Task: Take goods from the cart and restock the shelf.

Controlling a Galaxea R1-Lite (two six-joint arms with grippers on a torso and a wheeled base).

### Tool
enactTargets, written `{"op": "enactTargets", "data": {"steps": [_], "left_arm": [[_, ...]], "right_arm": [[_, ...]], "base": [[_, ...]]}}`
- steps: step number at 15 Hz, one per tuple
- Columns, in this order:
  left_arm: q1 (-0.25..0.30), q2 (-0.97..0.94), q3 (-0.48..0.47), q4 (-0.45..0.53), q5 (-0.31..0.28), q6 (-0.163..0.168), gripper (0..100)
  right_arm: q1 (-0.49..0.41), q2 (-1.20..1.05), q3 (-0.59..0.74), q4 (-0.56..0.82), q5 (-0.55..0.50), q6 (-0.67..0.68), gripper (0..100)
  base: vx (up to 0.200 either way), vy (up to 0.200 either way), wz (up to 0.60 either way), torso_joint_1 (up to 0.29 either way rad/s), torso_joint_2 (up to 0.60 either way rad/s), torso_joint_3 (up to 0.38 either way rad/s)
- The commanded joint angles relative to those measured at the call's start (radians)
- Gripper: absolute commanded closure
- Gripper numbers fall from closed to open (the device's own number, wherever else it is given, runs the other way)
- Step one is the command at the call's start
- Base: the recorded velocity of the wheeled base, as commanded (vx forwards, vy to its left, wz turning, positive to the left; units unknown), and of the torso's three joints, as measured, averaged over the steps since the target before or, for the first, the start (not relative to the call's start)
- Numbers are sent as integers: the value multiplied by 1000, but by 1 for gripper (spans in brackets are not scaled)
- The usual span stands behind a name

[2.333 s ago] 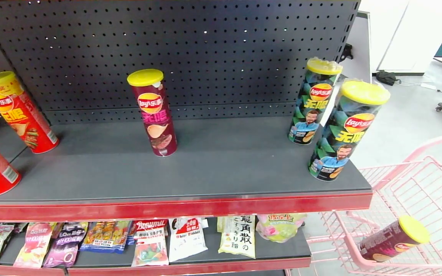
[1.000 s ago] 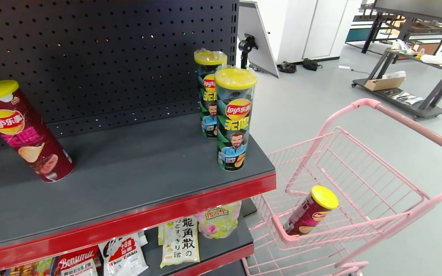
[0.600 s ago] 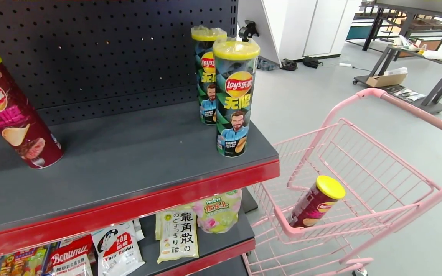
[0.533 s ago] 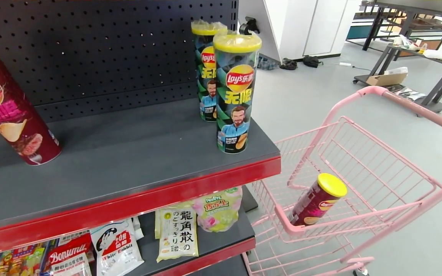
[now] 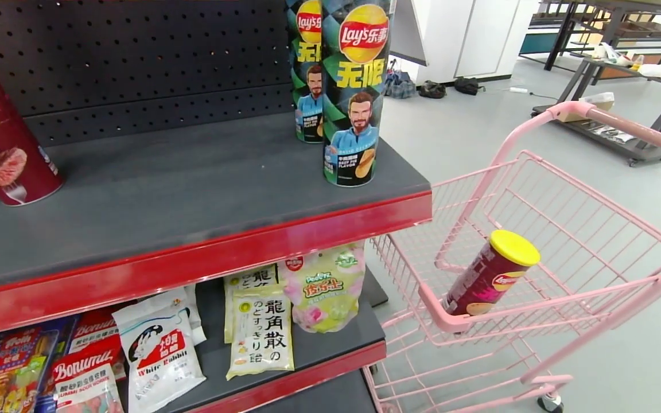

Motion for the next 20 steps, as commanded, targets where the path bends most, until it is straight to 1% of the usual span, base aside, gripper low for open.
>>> {"op": "enactTargets", "data": {"steps": [1, 2, 3, 4, 5, 6, 7, 8, 9, 10, 11, 12, 13, 14, 15, 18, 20], "left_arm": [[0, 1, 0, 0, 0, -1, 0], [0, 1, 0, 0, 0, -1, 0], [0, 1, 0, 0, 2, -1, 0], [0, 1, 0, 0, 0, -1, 0], [0, 1, 0, 0, 0, -1, 0], [0, 1, 0, 0, 0, -1, 0], [0, 1, 0, 0, 0, -1, 0], [0, 1, 0, 0, 0, -1, 0], [0, 1, 0, 0, 0, -1, 0], [0, 1, 0, 0, 0, -1, 0], [0, 1, 0, 0, 0, -1, 0], [0, 1, 0, 0, 0, -1, 0], [0, 1, 0, 0, 0, -1, 0], [0, 1, 0, 0, 0, -1, 0], [0, 1, 0, 0, 0, -1, 0], [0, 1, 0, 0, 2, -1, 0], [0, 1, 0, -2, 2, -1, 0]], "right_arm": [[2, 4, 0, -1, 1, -2, 0], [-4, 6, -2, -1, -5, -7, 0], [-3, 33, -71, -14, -14, -41, 0], [-7, 311, -354, 1, -9, -18, 0], [2, 506, -523, -1, -6, 73, 0], [57, 644, -607, 2, 73, 110, 0], [105, 675, -591, -13, 142, 88, 0], [154, 730, -555, -51, 182, 81, 0], [167, 820, -506, -133, 185, 116, 0], [167, 952, -408, -315, 208, 162, 0], [161, 1070, -331, -467, 247, 162, 0], [152, 1185, -291, -599, 265, 162, 0], [149, 1285, -273, -703, 270, 163, 0], [149, 1297, -272, -714, 270, 162, 0], [148, 1400, -279, -780, 284, 163, 0], [141, 1481, -316, -788, 296, 163, 0], [138, 1497, -321, -788, 294, 162, 0]], "base": [[0, 0, 0, -46, 149, 100], [0, 0, 0, -12, 90, 56], [0, 0, 0, -7, 51, 41], [0, 0, 0, 0, 0, 0], [0, 0, 0, 0, 0, 0], [0, 0, 0, 0, 0, 0], [0, 0, 0, 0, 0, 0], [0, 0, 0, 0, 0, 0], [0, 0, 0, 0, 0, 0], [0, 0, 0, 0, 0, 0], [0, 0, 0, 0, 0, 0], [0, 0, 0, 0, 0, 0], [0, 0, 0, 0, 0, 0], [0, 0, 0, 0, 0, 0], [0, 0, 0, 0, 0, 0], [0, 0, 0, 0, 0, 0], [0, 0, 0, 0, 0, 0]]}}
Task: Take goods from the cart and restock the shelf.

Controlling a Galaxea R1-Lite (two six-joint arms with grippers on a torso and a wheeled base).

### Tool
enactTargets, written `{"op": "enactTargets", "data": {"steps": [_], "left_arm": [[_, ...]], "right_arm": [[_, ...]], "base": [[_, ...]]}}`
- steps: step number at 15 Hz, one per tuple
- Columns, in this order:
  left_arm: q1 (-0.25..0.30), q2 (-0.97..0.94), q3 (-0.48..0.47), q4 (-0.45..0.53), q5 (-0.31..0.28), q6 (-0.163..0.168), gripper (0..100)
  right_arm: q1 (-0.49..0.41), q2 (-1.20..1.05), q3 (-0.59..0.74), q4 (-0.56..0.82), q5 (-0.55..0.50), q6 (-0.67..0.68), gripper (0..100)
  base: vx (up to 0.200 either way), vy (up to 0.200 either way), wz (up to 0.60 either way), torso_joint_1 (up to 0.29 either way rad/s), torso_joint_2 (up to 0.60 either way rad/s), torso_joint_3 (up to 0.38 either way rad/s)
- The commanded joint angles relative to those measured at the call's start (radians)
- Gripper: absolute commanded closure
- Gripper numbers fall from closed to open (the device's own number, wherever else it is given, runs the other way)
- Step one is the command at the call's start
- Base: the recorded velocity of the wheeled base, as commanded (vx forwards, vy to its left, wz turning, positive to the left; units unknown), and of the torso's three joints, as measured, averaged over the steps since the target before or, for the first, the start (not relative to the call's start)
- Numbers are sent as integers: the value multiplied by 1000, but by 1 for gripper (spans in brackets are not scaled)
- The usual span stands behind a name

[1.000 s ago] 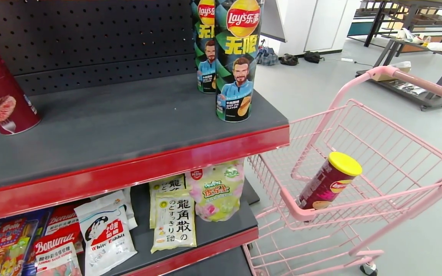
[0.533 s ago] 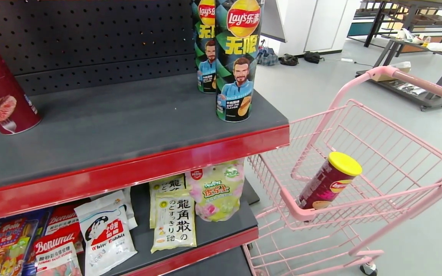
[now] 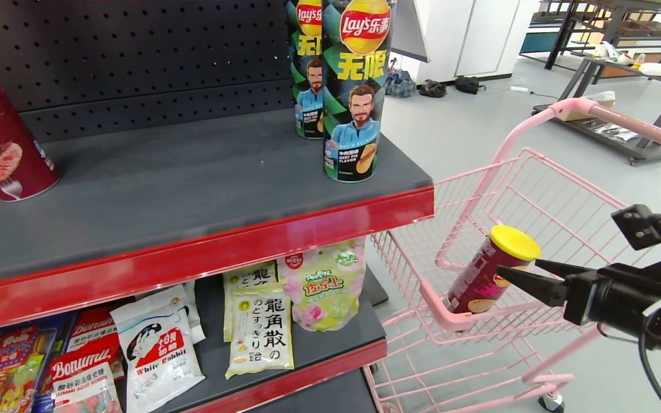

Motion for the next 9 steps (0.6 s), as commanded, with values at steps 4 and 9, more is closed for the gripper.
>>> {"op": "enactTargets", "data": {"steps": [4, 9], "left_arm": [[0, 1, 0, -1, 1, 0, 0], [0, 1, 0, 1, 1, 0, 0]], "right_arm": [[-51, 155, -20, -5, -3, -3, 0], [-77, 231, -92, -23, 2, -3, 0]], "base": [[0, 0, 0, 0, 0, 0], [0, 0, 0, 0, 0, 0]]}}
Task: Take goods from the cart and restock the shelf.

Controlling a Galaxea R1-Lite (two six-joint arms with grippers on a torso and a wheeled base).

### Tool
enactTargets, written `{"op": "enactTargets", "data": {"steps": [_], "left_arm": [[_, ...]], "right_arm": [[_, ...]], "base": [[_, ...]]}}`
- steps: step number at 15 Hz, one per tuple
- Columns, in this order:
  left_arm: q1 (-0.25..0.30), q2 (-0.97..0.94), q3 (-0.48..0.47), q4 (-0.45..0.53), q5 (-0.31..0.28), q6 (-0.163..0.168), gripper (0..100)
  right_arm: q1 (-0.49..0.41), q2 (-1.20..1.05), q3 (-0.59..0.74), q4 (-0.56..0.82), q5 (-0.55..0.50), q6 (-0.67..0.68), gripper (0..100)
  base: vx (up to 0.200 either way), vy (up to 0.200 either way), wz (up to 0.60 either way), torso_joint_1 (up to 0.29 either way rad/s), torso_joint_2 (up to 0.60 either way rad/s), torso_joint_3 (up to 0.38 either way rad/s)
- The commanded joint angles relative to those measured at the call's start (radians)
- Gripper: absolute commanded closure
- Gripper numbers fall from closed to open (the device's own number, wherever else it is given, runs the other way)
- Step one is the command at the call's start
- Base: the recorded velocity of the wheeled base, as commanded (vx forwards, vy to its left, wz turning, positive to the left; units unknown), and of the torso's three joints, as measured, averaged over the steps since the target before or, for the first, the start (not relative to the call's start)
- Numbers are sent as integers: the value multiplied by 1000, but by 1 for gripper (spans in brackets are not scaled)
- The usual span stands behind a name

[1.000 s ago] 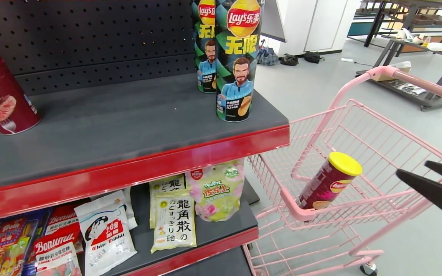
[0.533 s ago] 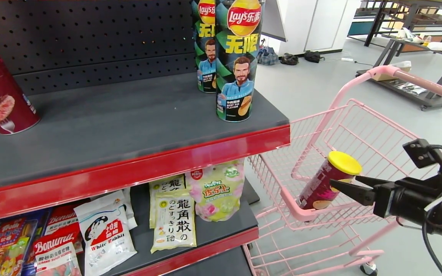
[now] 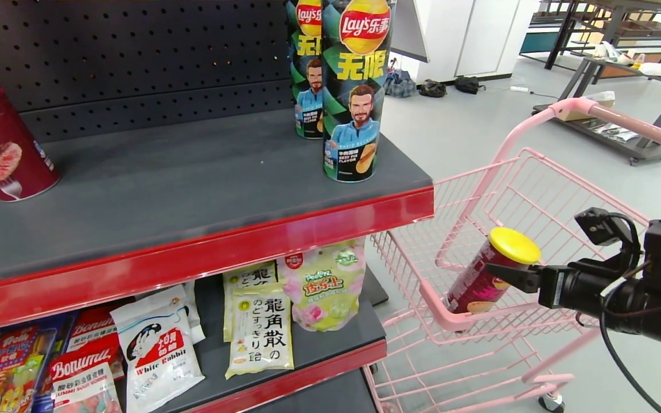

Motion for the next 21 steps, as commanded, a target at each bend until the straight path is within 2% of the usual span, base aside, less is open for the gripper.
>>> {"op": "enactTargets", "data": {"steps": [1, 5, 14, 15, 21], "left_arm": [[0, 1, 0, 1, 1, -1, 0], [0, 1, 0, 1, 1, -1, 0], [0, 1, 0, -1, 1, -1, 0], [0, 1, 0, -1, 1, -1, 0], [0, 1, 0, 1, 1, -1, 0]], "right_arm": [[8, 44, -29, -2, 1, -1, 0], [27, 98, -45, -11, -1, 6, 0], [45, 208, -49, -129, -5, 10, 0], [47, 218, -51, -163, -5, 16, 100], [79, 185, -83, -170, -4, 12, 100]], "base": [[0, 0, 0, 0, 0, 0], [0, 0, 0, 0, 0, 0], [0, 0, 0, 0, 0, 0], [0, 0, 0, 0, 0, 0], [0, 0, 0, 0, 0, 0]]}}
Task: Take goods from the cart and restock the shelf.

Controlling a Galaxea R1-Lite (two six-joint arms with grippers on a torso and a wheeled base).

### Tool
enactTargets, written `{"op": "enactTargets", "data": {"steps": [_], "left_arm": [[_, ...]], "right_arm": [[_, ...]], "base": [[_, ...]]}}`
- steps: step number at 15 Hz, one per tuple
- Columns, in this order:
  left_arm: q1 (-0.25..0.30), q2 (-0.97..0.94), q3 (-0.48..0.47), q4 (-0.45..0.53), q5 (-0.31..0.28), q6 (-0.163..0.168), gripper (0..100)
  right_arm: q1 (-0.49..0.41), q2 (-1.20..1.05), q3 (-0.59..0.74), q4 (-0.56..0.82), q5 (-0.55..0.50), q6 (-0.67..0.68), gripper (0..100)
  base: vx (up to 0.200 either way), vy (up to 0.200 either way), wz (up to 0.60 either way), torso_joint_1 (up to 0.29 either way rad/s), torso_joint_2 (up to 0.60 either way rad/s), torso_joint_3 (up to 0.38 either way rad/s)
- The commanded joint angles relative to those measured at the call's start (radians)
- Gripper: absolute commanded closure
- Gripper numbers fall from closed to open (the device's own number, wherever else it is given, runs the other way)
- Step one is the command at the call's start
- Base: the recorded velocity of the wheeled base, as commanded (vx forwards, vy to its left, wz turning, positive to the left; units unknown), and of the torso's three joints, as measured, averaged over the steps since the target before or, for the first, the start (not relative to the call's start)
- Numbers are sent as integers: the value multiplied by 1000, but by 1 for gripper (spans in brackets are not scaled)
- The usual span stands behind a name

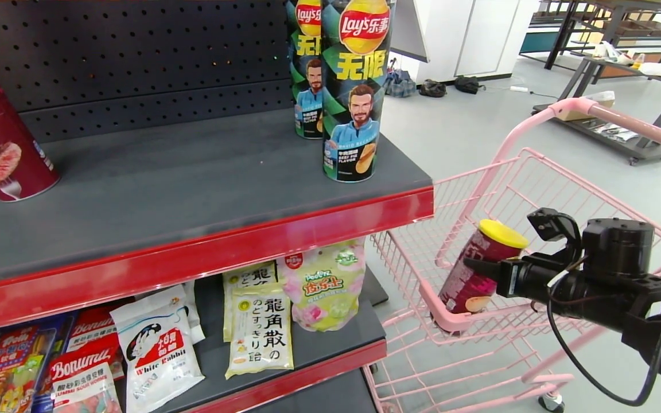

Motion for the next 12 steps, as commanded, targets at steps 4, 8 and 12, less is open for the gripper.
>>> {"op": "enactTargets", "data": {"steps": [4, 8, 12], "left_arm": [[0, 1, 0, 1, 0, -1, 0], [0, 1, 0, 1, 0, -1, 0], [0, 1, 0, 1, -1, -1, 0]], "right_arm": [[0, -163, -330, 205, 1, -57, 100], [2, -536, -520, 731, -159, -168, 100], [14, -939, -311, 959, -240, -194, 100]], "base": [[0, 0, 0, 0, 0, 0], [0, 0, 0, 0, 0, 0], [0, 0, 0, 0, 0, 0]]}}
